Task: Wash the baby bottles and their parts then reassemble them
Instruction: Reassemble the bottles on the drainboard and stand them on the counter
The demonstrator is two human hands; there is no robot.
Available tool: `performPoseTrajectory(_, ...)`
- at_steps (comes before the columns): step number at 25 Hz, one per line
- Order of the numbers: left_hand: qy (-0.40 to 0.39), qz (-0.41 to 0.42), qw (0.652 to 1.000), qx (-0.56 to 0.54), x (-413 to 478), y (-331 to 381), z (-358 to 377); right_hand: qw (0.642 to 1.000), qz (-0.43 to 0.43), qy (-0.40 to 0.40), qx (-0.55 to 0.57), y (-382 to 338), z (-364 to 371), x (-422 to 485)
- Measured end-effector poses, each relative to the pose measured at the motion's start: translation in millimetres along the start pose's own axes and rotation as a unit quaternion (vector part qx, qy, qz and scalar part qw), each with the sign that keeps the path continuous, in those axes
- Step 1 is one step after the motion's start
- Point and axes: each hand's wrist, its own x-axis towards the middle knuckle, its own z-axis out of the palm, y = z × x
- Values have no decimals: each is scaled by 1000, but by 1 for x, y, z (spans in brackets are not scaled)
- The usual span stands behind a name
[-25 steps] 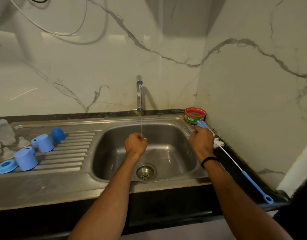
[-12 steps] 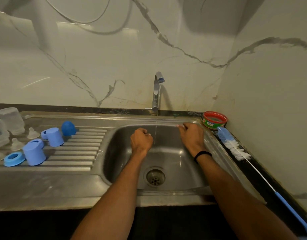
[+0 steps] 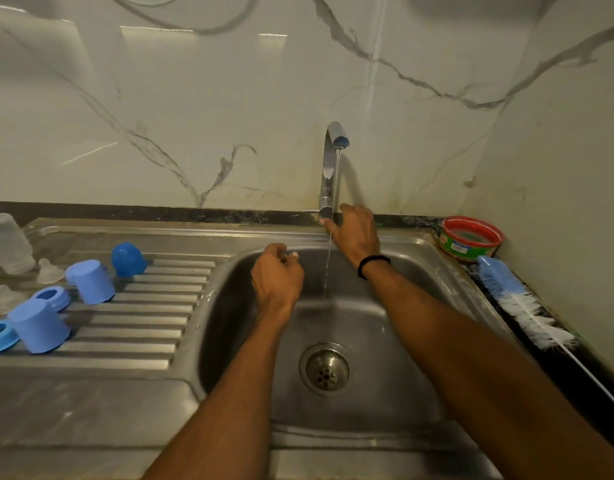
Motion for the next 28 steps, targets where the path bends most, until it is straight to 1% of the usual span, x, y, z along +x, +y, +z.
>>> performPoseTrajectory(3,-1,0,1000,4,5,-1,3,1000,-18,0,-14,-2,8,5)
performPoseTrajectory(7,-13,-27,1000,-9,17,2,13,996,-59,33,-56,-6,11,12)
performPoseTrajectory(12,-30,-54,997,-44,52,11,30,991,-71,56,-95,-7,27,23)
performPoseTrajectory(15,-20,-63,996,-65,65,12,39,989,-80,76,-100,0,35,29)
performPoseTrajectory(18,-5,-71,995,-71,66,12,39,989,-82,75,-97,-1,37,34)
performPoseTrajectory(20,2,-72,995,-72,65,9,37,995,-52,83,-35,-6,35,33)
performPoseTrajectory(21,2,-73,995,-73,64,7,36,996,-18,83,23,-7,33,32)
performPoseTrajectory(23,-1,-70,995,-64,60,7,36,984,57,63,156,-8,28,30)
performPoseTrajectory(25,-8,-63,996,-57,56,9,36,976,88,44,196,-9,25,27)
performPoseTrajectory(28,-22,-54,997,-49,52,12,37,971,100,15,215,-8,20,25)
